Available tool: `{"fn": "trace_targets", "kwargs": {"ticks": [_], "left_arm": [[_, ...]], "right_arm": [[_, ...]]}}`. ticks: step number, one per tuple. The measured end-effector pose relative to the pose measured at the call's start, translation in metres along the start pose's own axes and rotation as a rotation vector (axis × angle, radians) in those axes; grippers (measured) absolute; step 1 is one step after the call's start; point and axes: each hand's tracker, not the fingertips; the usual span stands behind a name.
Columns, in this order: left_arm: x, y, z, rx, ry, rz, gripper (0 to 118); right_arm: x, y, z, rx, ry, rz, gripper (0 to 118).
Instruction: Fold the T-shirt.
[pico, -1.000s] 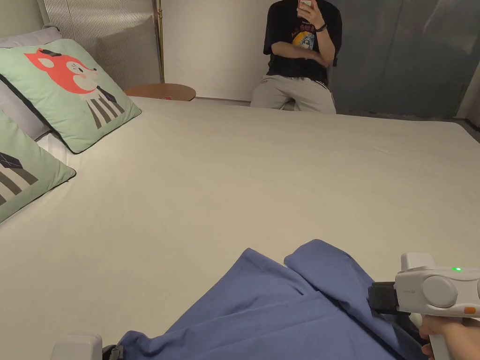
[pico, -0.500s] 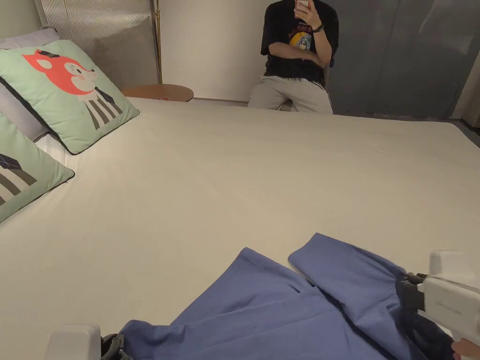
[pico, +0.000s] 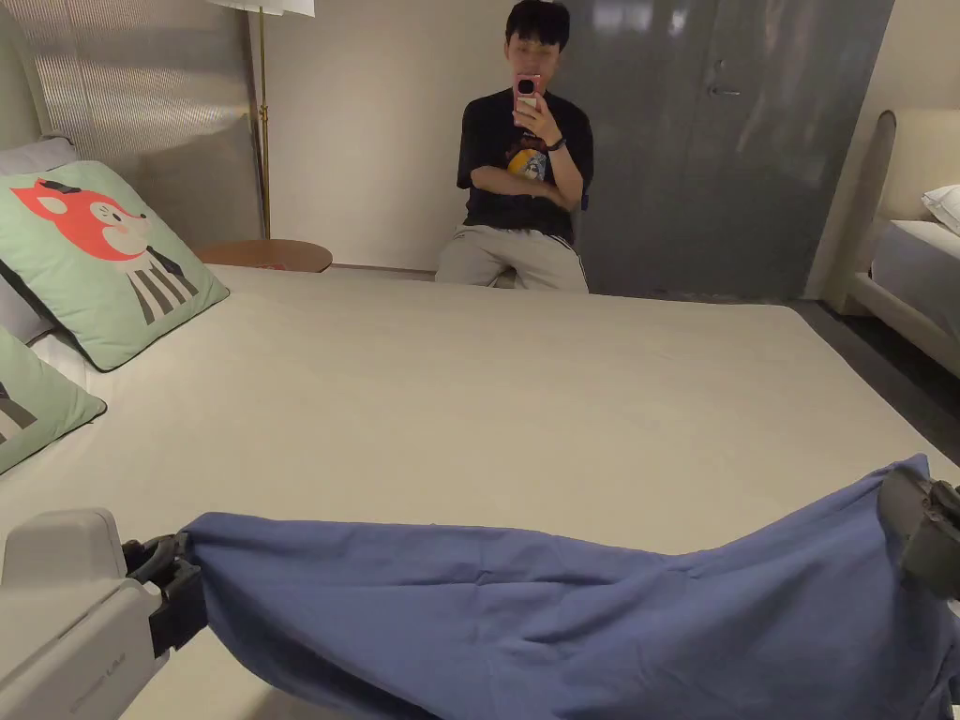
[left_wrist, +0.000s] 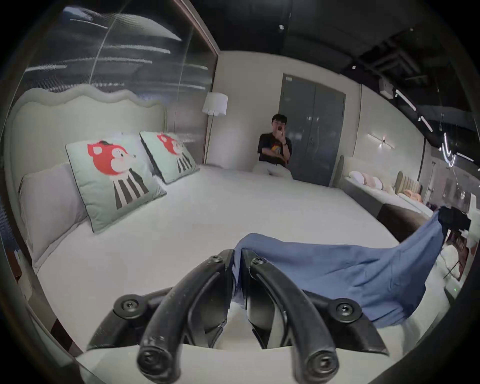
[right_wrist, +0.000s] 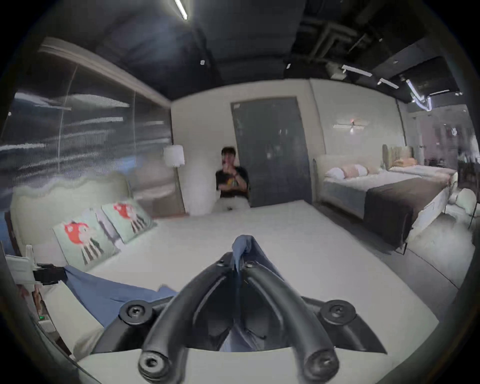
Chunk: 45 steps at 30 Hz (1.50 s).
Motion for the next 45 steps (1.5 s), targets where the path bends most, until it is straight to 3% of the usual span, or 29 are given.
{"fn": "trace_targets", "kwargs": {"ticks": [8,15,33,45], "left_arm": [[0.016,0.092,0.036,0.216,-0.038,0.038,4],[0.038,0.162,0.033,0.297,-0.03,0.024,4],[0.047,0.297,-0.095,0.412,0.024,0.058,4],[0.054,0.33,-0.195,0.432,0.023,0.129,4]], "right_arm": [[-0.012,0.084,0.059,0.22,-0.035,0.028,2],[-0.031,0.135,0.051,0.328,-0.062,0.054,2],[-0.056,0.232,-0.129,0.407,-0.083,0.127,2],[-0.052,0.261,-0.24,0.442,-0.113,0.17,2]]}}
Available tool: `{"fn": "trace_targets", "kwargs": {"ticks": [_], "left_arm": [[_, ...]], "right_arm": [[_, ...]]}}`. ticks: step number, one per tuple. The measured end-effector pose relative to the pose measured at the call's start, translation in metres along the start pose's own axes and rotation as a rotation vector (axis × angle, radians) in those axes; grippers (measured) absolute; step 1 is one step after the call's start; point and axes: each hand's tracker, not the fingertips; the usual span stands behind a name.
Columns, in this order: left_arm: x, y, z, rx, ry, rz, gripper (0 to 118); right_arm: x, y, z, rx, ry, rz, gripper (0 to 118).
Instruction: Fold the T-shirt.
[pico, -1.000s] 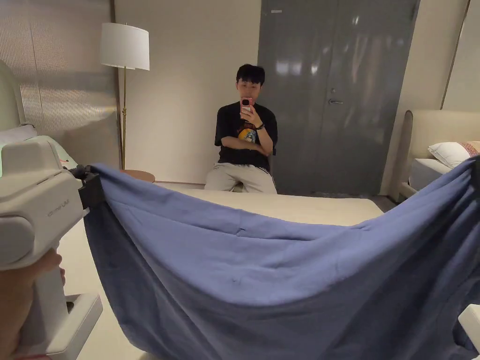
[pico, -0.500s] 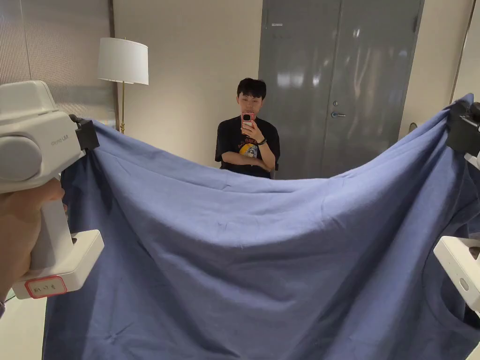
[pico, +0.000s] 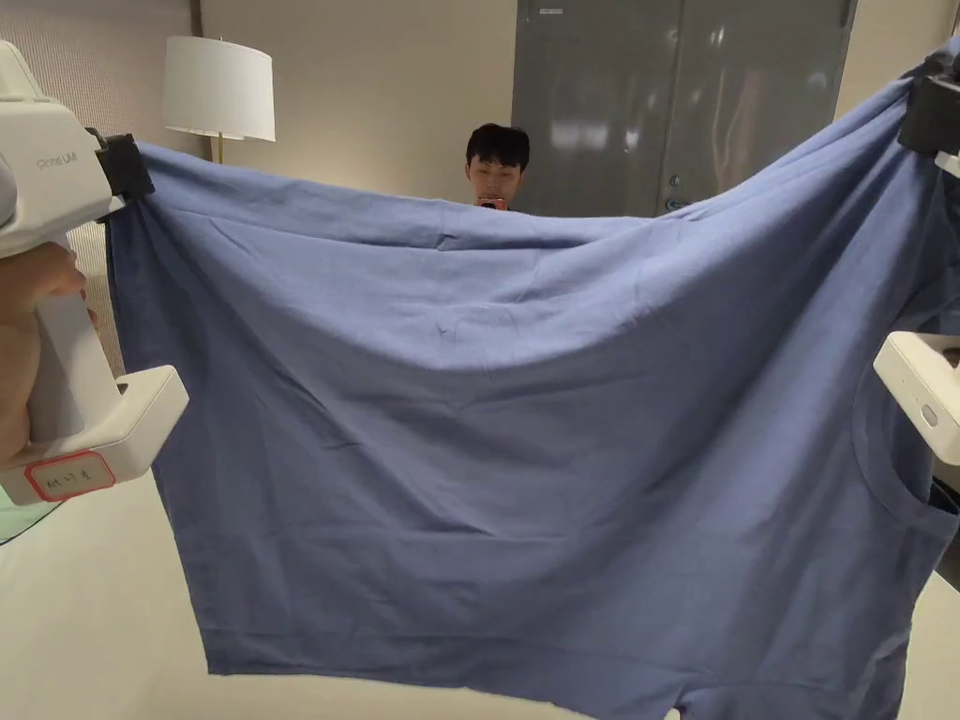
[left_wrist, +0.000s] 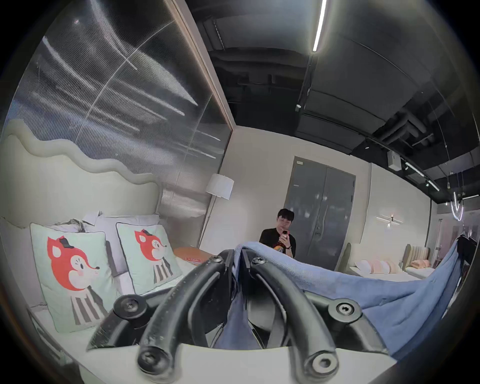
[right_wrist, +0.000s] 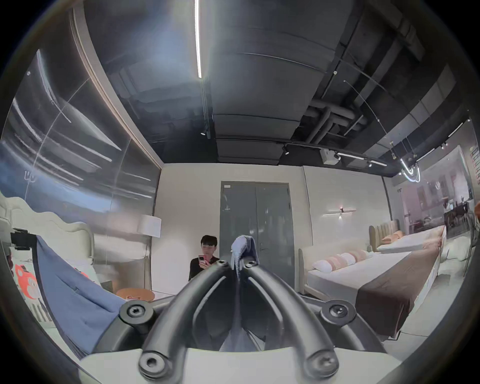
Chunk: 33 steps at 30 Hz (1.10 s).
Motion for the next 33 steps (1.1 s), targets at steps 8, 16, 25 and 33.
{"fn": "trace_targets", "kwargs": {"ticks": [8,16,25,33], "left_arm": [[0.0,-0.034,-0.027,-0.028,0.004,-0.01,4],[-0.012,-0.068,-0.021,-0.096,0.016,-0.008,4],[-0.025,-0.087,0.047,-0.162,0.002,-0.074,4],[-0.06,-0.117,0.159,-0.32,-0.011,-0.145,4]], "right_arm": [[0.002,-0.036,-0.024,-0.038,-0.001,0.009,2],[0.002,-0.076,-0.009,-0.125,0.027,0.019,2],[0.011,-0.092,0.075,-0.211,0.053,-0.002,2],[0.031,-0.11,0.207,-0.382,0.068,-0.013,2]]}}
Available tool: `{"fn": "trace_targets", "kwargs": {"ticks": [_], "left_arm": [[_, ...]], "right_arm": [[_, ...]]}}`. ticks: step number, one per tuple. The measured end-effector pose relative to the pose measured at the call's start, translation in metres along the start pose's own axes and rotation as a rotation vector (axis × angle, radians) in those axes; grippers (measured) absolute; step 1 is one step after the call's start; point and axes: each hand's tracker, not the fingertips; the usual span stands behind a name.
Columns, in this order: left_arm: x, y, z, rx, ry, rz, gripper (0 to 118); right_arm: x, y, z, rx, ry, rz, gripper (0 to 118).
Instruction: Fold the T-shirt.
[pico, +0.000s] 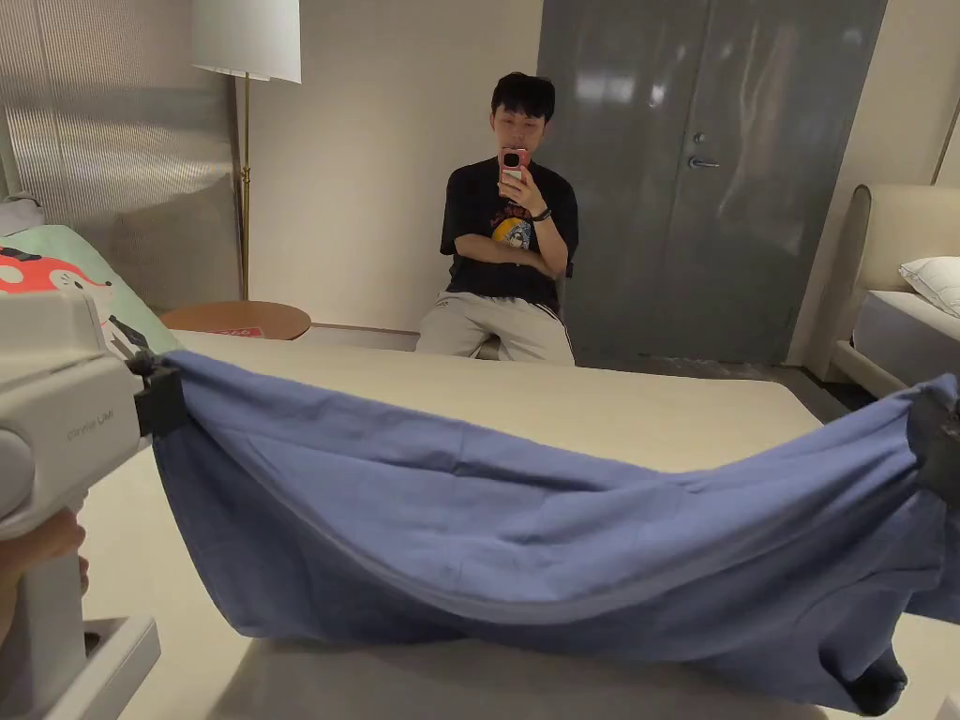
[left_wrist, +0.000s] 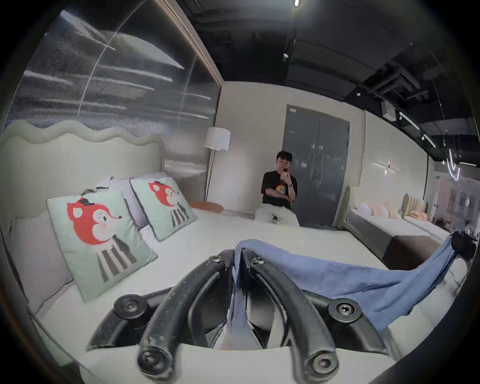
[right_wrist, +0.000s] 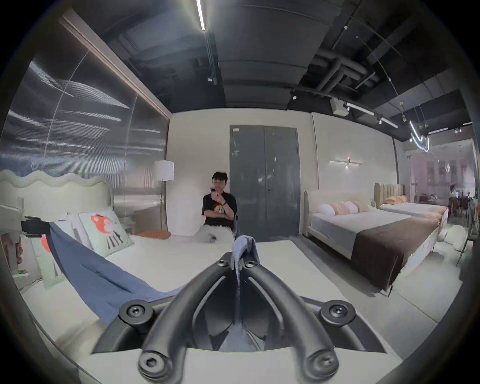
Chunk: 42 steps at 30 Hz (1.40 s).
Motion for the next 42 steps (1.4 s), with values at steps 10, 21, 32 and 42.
{"fn": "trace_targets", "kwargs": {"ticks": [10,21,32,42], "left_arm": [[-0.043,-0.109,0.108,-0.289,0.0,-0.037,4],[-0.096,-0.226,0.132,-0.647,0.094,-0.069,4],[-0.115,-0.27,0.102,-0.804,0.139,-0.131,4],[-0.097,-0.257,0.124,-0.627,0.074,-0.182,110]], "right_arm": [[0.014,-0.1,0.136,-0.327,-0.004,0.001,2],[0.028,-0.208,0.199,-0.756,-0.072,-0.026,1],[0.03,-0.262,0.191,-0.948,-0.115,0.02,1],[0.024,-0.248,0.204,-0.804,-0.125,0.014,98]]}}
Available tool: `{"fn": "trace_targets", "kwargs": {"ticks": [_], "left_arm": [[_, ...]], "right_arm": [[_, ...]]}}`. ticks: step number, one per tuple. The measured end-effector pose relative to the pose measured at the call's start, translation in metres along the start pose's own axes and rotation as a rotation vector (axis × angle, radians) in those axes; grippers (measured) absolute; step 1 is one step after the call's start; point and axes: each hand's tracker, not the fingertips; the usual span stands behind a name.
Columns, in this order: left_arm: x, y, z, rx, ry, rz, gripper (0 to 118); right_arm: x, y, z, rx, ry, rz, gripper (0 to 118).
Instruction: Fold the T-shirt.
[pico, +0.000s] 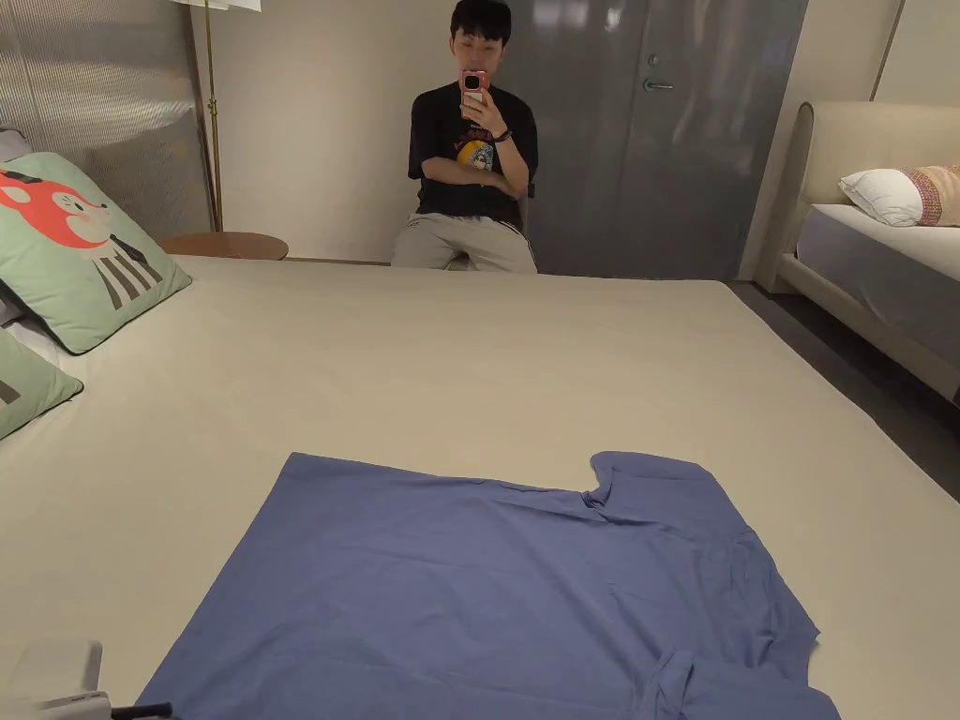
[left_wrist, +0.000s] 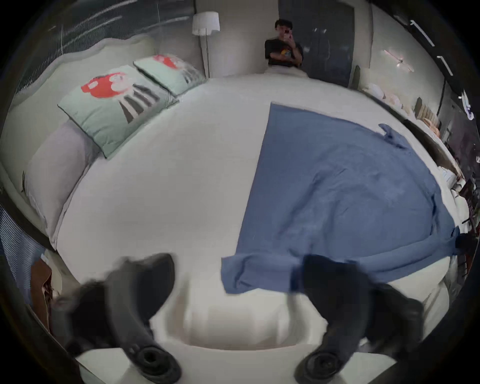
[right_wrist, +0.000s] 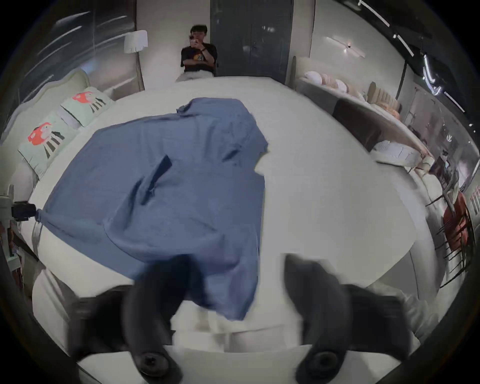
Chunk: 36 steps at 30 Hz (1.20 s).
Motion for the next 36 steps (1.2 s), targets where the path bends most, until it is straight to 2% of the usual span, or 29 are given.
{"fn": "trace_targets", "kwargs": {"ticks": [5,7,8,9,10,11,12,13,14,15,17,22,26,27,28,29,30,31,36], "left_arm": [[0.025,0.018,0.052,0.267,-0.04,0.023,107],[0.033,0.024,0.069,0.346,-0.057,0.042,95],[0.036,0.026,0.076,0.385,-0.062,0.053,82],[0.038,0.027,0.084,0.431,-0.068,0.064,82],[0.04,0.027,0.089,0.455,-0.074,0.07,76],[0.041,0.028,0.094,0.48,-0.073,0.08,63],[0.042,0.029,0.097,0.499,-0.067,0.099,35],[0.042,0.028,0.099,0.509,-0.072,0.109,17],[0.041,0.027,0.102,0.52,-0.079,0.116,6],[0.04,0.026,0.103,0.53,-0.078,0.12,1],[0.037,0.025,0.103,0.529,-0.076,0.121,0],[0.019,0.021,0.093,0.48,-0.07,0.096,0],[-0.004,0.014,0.07,0.353,-0.076,0.072,0],[-0.011,0.011,0.061,0.313,-0.089,0.079,5],[-0.016,0.008,0.053,0.261,-0.114,0.071,20],[-0.023,0.003,0.042,0.207,-0.146,0.079,51],[-0.028,-0.001,0.031,0.153,-0.173,0.08,91],[-0.031,-0.005,0.023,0.111,-0.188,0.073,109],[-0.036,-0.027,-0.01,0.008,-0.159,0.0,107]], "right_arm": [[-0.021,0.022,0.041,0.295,-0.039,-0.051,98],[-0.03,0.029,0.056,0.399,-0.057,-0.073,92],[-0.034,0.031,0.061,0.433,-0.057,-0.074,83],[-0.039,0.033,0.066,0.479,-0.055,-0.08,83],[-0.042,0.033,0.069,0.511,-0.043,-0.089,77],[-0.044,0.034,0.073,0.54,-0.025,-0.107,65],[-0.048,0.034,0.077,0.564,-0.013,-0.119,30],[-0.05,0.034,0.077,0.58,-0.029,-0.128,3],[-0.054,0.033,0.078,0.6,-0.055,-0.124,0],[-0.055,0.032,0.079,0.611,-0.035,-0.107,0],[-0.06,0.033,0.08,0.615,-0.028,-0.103,0],[-0.063,0.033,0.079,0.614,-0.022,-0.097,0],[-0.057,0.03,0.072,0.58,-0.029,-0.123,0],[-0.054,0.029,0.07,0.568,-0.034,-0.127,0],[-0.053,0.028,0.068,0.558,-0.038,-0.132,0],[-0.051,0.026,0.067,0.548,-0.041,-0.137,0],[-0.05,0.025,0.066,0.54,-0.043,-0.139,0],[-0.049,0.024,0.065,0.531,-0.047,-0.14,0],[-0.044,0.019,0.063,0.502,-0.061,-0.141,0]]}}
